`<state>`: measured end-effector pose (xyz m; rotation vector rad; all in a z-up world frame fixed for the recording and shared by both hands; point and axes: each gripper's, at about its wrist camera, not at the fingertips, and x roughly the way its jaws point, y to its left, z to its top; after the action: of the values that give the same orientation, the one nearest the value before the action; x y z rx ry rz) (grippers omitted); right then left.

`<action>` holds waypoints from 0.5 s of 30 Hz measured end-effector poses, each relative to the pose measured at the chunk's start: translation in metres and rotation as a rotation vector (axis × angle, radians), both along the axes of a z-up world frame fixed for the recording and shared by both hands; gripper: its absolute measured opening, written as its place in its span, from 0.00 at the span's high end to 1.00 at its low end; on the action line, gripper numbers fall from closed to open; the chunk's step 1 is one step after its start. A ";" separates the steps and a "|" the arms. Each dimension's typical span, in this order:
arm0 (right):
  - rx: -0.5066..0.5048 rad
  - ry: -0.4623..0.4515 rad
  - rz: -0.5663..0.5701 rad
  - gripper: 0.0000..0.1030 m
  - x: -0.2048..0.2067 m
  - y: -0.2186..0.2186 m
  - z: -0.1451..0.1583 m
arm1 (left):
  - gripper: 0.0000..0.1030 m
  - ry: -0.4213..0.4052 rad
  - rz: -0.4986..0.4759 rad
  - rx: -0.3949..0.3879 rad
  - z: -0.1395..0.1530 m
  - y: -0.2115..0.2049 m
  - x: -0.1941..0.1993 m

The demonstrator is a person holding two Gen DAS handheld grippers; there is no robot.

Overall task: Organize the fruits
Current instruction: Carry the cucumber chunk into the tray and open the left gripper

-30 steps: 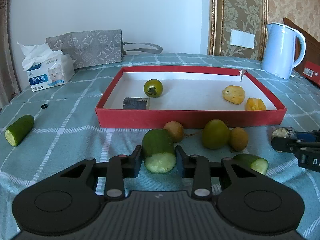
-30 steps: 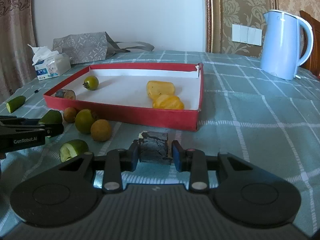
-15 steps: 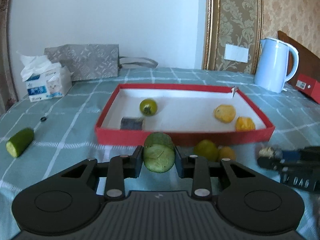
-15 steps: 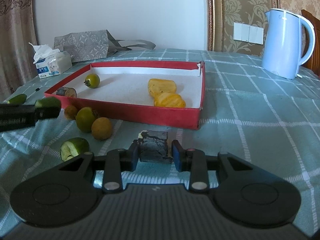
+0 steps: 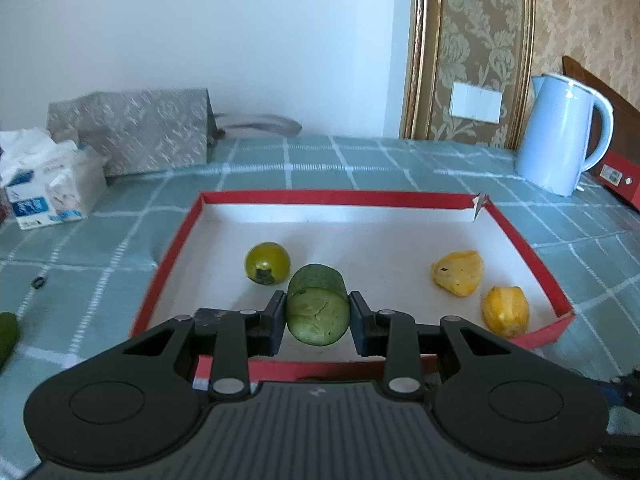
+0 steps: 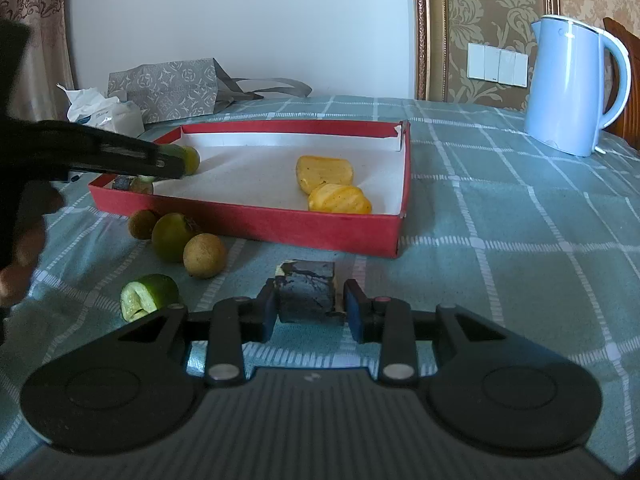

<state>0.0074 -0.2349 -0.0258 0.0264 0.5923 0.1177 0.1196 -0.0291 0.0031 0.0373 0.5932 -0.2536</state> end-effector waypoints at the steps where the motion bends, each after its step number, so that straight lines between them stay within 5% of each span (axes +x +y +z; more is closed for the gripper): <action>1: 0.000 0.000 0.000 0.68 0.000 0.000 0.000 | 0.69 0.006 0.004 0.006 -0.003 -0.002 0.004; 11: -0.008 0.007 0.001 0.68 0.002 0.001 -0.001 | 0.67 0.017 0.015 0.078 -0.017 -0.011 0.019; 15: -0.008 0.006 0.001 0.68 0.002 0.001 -0.001 | 0.44 -0.004 0.003 0.103 -0.017 -0.015 0.014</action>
<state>0.0091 -0.2340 -0.0270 0.0187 0.5992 0.1161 0.1338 -0.0443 -0.0138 0.1359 0.6023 -0.2199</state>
